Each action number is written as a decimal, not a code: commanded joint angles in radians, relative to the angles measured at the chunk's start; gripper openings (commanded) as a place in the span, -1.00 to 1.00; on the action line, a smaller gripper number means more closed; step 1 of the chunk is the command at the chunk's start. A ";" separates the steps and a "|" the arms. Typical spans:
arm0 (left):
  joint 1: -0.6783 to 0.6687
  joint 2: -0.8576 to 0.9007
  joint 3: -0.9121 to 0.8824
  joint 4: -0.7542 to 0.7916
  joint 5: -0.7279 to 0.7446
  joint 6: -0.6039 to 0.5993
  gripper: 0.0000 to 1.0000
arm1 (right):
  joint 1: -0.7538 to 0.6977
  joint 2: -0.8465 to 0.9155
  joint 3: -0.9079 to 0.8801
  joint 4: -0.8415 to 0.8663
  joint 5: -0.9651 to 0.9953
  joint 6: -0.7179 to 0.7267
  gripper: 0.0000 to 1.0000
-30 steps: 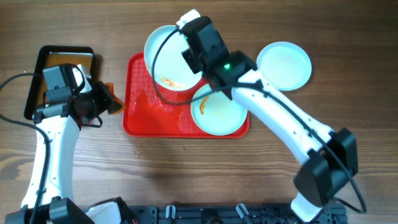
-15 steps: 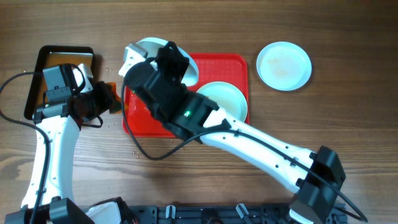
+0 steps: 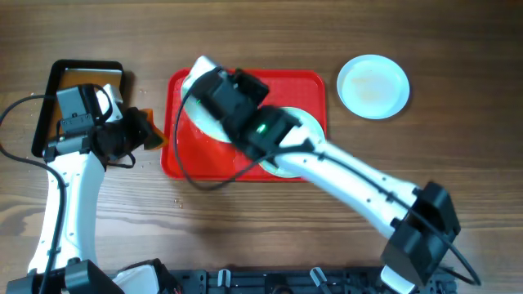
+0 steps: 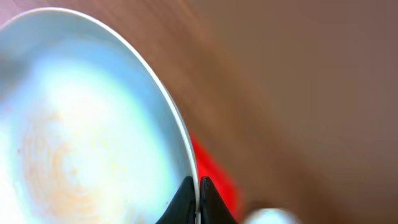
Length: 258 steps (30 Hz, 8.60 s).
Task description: Clean dirty plates on tray and stack at the side
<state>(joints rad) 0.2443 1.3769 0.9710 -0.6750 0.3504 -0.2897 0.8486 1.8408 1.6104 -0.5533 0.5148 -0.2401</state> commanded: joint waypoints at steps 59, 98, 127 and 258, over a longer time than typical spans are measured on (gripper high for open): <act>-0.275 0.267 -0.002 0.283 -0.642 0.082 -0.92 | -0.237 0.420 -0.003 -0.036 -0.706 0.504 -0.91; -0.303 0.195 -0.067 0.343 -0.640 -0.033 -0.92 | -0.237 0.420 -0.003 -0.036 -0.696 0.503 -0.91; 0.021 -0.059 -0.068 0.083 -0.018 -0.186 -0.92 | 0.087 -0.007 0.048 0.207 0.486 -0.638 -0.92; 0.021 -0.059 -0.068 0.060 -0.018 -0.186 -0.92 | -0.396 0.089 -0.459 0.079 -0.673 0.710 -0.35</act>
<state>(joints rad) 0.2611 1.3212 0.9039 -0.6151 0.3168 -0.4702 0.4591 1.8988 1.1305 -0.4778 -0.1741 0.5110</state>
